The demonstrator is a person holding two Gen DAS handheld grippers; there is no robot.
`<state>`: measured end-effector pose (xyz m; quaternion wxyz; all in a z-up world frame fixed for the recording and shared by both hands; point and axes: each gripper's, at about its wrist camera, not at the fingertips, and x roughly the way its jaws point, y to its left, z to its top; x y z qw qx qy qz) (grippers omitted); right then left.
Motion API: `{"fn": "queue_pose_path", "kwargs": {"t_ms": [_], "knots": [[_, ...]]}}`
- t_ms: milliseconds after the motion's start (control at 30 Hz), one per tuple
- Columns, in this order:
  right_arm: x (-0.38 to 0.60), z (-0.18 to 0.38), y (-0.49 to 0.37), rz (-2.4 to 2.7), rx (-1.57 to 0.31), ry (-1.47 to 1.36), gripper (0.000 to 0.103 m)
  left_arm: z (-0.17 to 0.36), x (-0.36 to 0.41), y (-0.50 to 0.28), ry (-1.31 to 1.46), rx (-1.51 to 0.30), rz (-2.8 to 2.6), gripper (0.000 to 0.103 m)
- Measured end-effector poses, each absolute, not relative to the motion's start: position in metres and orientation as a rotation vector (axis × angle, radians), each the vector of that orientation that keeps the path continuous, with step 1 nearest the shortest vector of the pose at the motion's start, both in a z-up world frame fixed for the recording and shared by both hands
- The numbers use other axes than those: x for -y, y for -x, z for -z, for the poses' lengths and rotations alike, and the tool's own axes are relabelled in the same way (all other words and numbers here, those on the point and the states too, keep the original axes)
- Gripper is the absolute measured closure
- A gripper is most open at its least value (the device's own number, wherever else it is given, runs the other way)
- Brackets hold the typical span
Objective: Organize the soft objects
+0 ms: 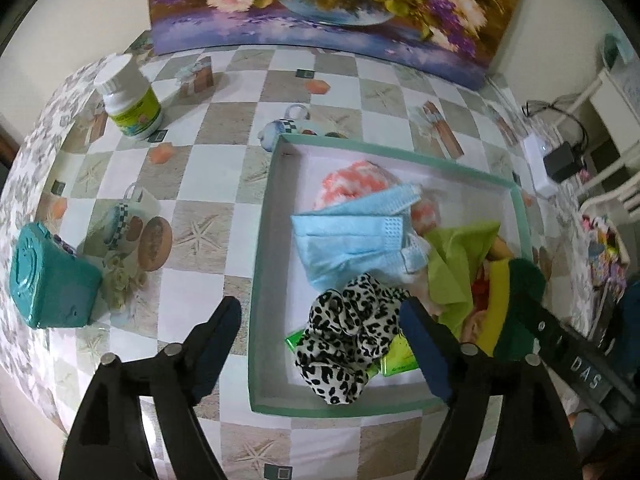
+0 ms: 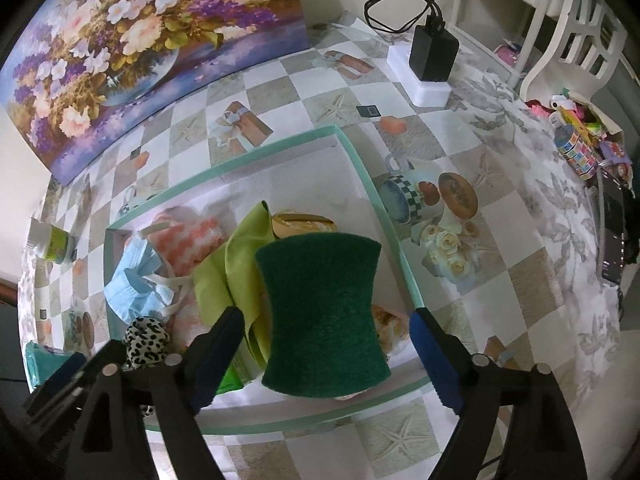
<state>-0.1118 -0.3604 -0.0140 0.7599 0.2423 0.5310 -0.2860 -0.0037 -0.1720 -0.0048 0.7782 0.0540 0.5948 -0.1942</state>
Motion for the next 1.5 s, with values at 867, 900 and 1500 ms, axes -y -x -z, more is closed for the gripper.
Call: {"fn": "queue_pose_path", "kwargs": {"t_ms": [867,900,1500], "knots": [[0.325,0.005,0.115,0.62,-1.147,-0.393,0.0,-0.001,0.077,-0.006,-0.037,-1.205,0.144,0.001],[0.322,0.005,0.116,0.619,-1.146,-0.384,0.0,-0.002,0.075,-0.002,-0.055,-1.199,0.139,0.001],[0.254,-0.003,0.157,0.562,-1.099,-0.278,0.0,-0.014,0.045,0.053,-0.232,-1.096,0.111,0.001]]}}
